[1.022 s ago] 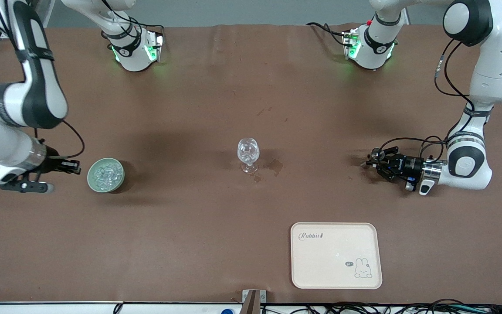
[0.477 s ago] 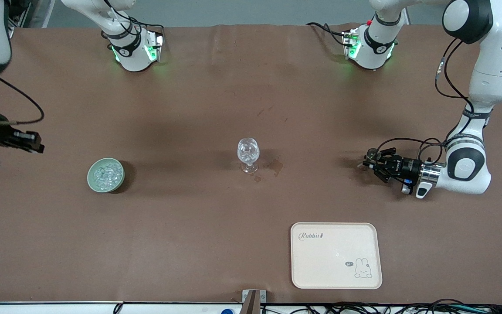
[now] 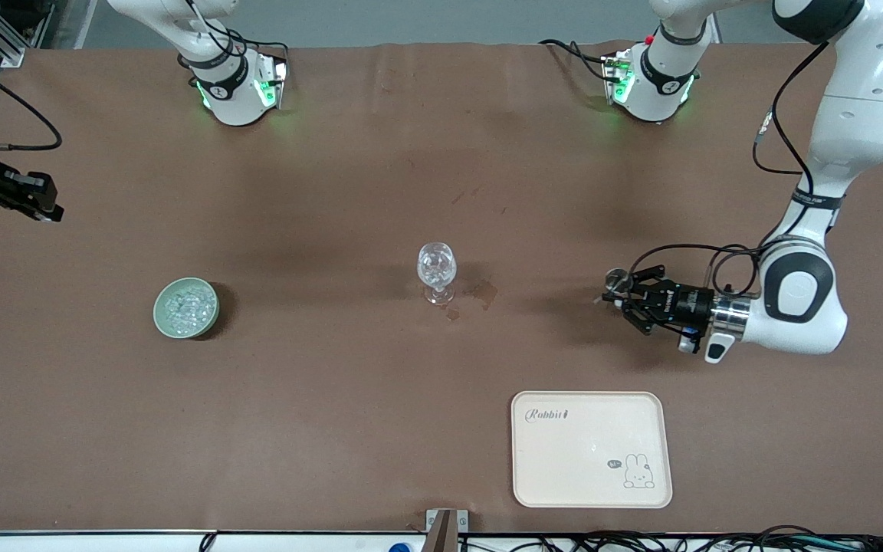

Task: Pour wine and add ice with both arms
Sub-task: 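Carry the left gripper's jigger to the glass while the right gripper lifts ice, then tilt the jigger over the wine glass with the left gripper to pour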

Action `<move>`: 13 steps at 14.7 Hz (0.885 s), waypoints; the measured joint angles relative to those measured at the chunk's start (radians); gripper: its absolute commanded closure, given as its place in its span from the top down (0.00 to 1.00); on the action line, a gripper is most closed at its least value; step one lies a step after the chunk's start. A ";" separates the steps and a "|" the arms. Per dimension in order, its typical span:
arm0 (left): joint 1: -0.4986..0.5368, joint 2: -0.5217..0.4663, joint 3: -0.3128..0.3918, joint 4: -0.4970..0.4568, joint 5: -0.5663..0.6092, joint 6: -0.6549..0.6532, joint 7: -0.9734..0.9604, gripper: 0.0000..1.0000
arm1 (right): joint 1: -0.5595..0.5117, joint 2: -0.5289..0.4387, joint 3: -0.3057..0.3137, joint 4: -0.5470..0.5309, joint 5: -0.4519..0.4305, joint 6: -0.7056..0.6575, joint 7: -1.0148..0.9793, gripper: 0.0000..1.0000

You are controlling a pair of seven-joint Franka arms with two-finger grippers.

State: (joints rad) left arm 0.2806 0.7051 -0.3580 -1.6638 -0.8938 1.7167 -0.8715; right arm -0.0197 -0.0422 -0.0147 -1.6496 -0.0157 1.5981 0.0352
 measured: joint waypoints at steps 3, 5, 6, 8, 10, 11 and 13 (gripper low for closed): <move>-0.004 -0.020 -0.097 0.000 0.000 0.094 -0.090 0.01 | 0.000 0.000 -0.004 -0.001 0.001 0.003 0.000 0.00; -0.005 -0.028 -0.157 0.000 0.000 0.150 -0.146 0.01 | 0.000 0.000 -0.005 -0.001 0.001 0.004 0.000 0.01; -0.006 -0.032 -0.183 0.000 0.000 0.176 -0.172 0.01 | 0.000 0.000 -0.005 -0.001 0.002 0.004 0.000 0.01; -0.008 -0.037 -0.233 -0.001 0.000 0.237 -0.234 0.01 | 0.000 0.000 -0.005 -0.001 0.003 0.004 0.000 0.01; -0.034 -0.044 -0.264 -0.001 0.000 0.302 -0.288 0.01 | 0.000 0.000 -0.005 -0.001 0.008 0.004 0.000 0.01; -0.061 -0.051 -0.268 -0.001 0.000 0.332 -0.303 0.01 | 0.000 0.000 -0.005 -0.001 0.011 0.004 0.000 0.01; -0.126 -0.069 -0.268 -0.002 0.000 0.390 -0.331 0.01 | 0.000 0.000 -0.006 -0.001 0.015 0.005 0.000 0.00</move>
State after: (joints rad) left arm 0.1544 0.6357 -0.6263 -1.6654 -0.8938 2.1071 -1.2025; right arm -0.0198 -0.0427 -0.0203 -1.6504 -0.0012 1.6027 0.0351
